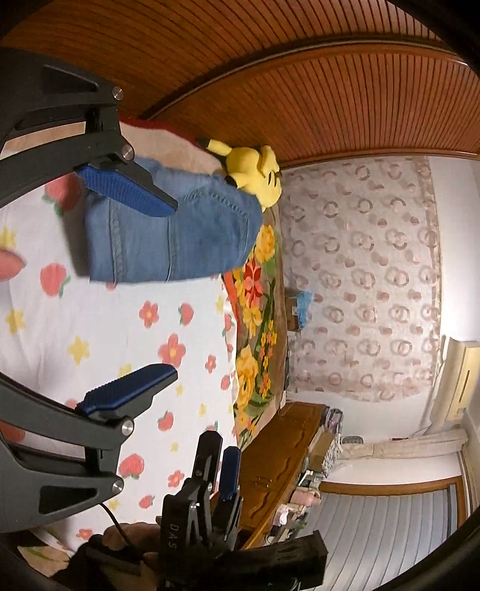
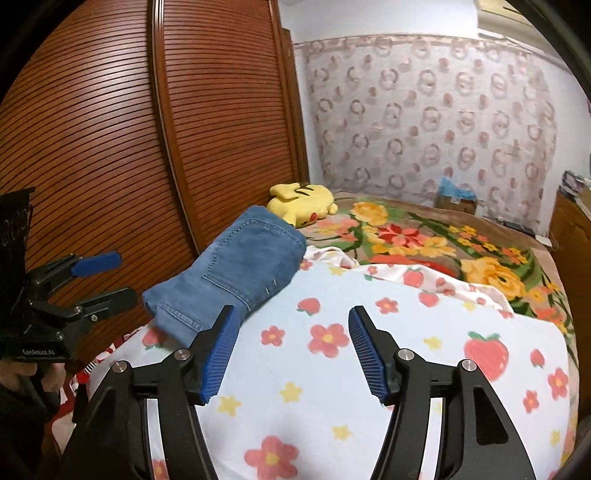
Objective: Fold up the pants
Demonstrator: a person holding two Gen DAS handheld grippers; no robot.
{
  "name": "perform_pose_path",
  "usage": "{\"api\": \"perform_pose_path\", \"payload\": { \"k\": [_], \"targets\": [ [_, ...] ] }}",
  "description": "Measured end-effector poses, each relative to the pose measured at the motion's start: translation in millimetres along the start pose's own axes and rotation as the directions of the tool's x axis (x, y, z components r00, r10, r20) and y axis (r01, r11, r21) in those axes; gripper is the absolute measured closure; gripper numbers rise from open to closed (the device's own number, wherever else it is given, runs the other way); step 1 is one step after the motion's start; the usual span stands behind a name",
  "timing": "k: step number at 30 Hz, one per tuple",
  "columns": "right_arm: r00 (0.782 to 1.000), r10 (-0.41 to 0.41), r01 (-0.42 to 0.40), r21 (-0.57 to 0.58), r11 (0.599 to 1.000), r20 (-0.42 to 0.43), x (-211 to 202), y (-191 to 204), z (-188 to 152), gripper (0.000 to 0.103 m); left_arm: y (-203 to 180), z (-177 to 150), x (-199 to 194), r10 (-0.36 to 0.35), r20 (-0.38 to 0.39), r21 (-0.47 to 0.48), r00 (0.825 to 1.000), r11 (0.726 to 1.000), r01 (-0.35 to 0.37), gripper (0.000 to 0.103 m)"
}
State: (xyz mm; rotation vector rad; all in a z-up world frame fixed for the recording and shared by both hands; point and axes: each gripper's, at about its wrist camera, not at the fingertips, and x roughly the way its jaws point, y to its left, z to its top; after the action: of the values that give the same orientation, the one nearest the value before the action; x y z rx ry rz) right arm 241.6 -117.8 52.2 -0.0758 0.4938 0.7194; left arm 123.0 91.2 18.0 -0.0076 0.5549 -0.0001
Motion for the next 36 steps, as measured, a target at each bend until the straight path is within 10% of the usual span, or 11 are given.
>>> {"api": "perform_pose_path", "payload": {
  "k": [36],
  "targets": [
    [0.946,-0.274,0.248,0.154,0.956,0.175,-177,79,-82,0.039,-116,-25,-85,-0.053,0.08,0.045,0.995,0.998,0.049,0.021]
  ]
}}
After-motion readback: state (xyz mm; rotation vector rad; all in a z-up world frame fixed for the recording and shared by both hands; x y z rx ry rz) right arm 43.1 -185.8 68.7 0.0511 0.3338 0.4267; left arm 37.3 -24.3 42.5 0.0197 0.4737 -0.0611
